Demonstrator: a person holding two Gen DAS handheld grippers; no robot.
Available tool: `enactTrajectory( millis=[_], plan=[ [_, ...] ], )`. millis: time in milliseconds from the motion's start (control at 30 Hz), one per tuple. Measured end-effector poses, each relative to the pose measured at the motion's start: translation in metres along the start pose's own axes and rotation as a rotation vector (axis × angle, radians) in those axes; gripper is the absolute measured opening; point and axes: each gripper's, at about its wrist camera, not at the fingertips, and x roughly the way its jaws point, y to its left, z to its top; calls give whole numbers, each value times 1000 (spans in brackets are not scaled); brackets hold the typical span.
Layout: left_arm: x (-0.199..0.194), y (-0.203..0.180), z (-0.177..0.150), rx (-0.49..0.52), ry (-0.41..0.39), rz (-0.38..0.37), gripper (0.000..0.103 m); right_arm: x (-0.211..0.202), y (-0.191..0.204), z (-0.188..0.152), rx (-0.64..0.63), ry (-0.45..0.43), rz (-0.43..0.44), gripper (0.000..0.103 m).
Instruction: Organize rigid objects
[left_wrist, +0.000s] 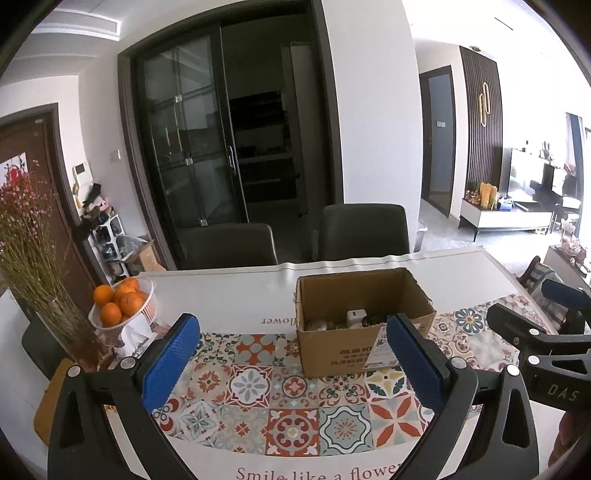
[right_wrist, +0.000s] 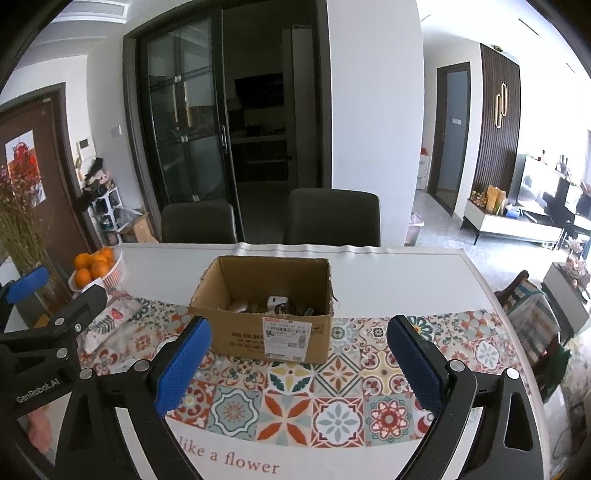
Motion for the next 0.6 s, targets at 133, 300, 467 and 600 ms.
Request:
enactTrajectory(
  millis=[133, 300, 467, 600],
  plan=[
    [0, -1, 1, -1, 1, -3, 103, -2, 0, 0, 2, -4, 1, 96],
    [0, -2, 1, -4, -3, -6, 103, -4, 0, 1, -2, -10, 1, 96],
    [-1, -3, 1, -3, -4, -7, 103, -5, 0, 1, -1, -11, 6, 96],
    [-1, -3, 1, -4, -5, -6, 103, -5, 1, 1, -1, -10, 5, 96]
  ],
)
